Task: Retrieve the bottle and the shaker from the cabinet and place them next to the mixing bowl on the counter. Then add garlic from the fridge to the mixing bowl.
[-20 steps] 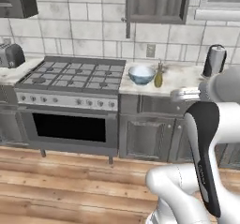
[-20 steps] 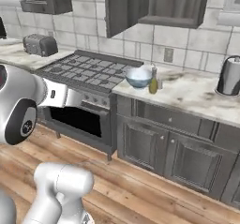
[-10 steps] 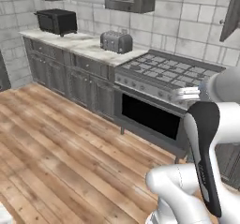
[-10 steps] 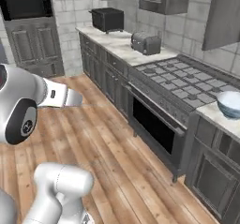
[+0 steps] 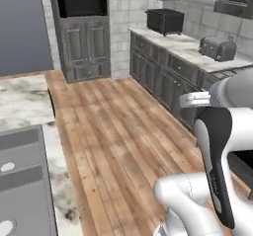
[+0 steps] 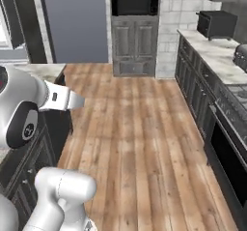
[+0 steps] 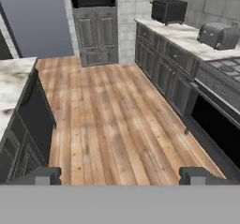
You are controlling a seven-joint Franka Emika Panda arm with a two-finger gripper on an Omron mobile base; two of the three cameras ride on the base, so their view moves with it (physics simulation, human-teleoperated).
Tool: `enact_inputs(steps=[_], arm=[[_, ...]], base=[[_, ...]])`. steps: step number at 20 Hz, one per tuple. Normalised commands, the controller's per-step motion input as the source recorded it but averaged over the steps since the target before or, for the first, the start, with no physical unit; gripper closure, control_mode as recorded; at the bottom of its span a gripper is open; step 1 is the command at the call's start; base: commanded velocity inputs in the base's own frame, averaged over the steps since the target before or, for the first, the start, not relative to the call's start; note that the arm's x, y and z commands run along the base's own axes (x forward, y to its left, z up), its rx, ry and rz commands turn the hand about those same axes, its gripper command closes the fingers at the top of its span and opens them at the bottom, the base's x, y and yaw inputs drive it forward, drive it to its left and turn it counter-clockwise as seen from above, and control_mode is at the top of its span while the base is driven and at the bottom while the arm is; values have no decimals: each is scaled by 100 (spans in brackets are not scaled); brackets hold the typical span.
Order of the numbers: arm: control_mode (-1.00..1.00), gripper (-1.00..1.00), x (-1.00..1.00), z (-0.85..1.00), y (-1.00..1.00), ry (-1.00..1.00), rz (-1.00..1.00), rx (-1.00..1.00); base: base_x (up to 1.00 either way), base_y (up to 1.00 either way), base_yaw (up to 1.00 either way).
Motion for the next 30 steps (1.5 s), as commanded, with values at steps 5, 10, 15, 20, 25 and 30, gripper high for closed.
enact_inputs(steps=[5, 10, 15, 20, 25, 30], arm=[[100, -100, 0, 0, 0, 0, 0, 0], [100, -100, 0, 0, 0, 0, 0, 0], [100, -100, 0, 0, 0, 0, 0, 0], [100, -100, 0, 0, 0, 0, 0, 0], [100, -100, 0, 0, 0, 0, 0, 0], [100, -100, 0, 0, 0, 0, 0, 0]], base=[[0, 9, 71], [-5, 20, 68], [-60, 79, 53], [-10, 79, 8], [-32, 95, 2], [-100, 64, 21]])
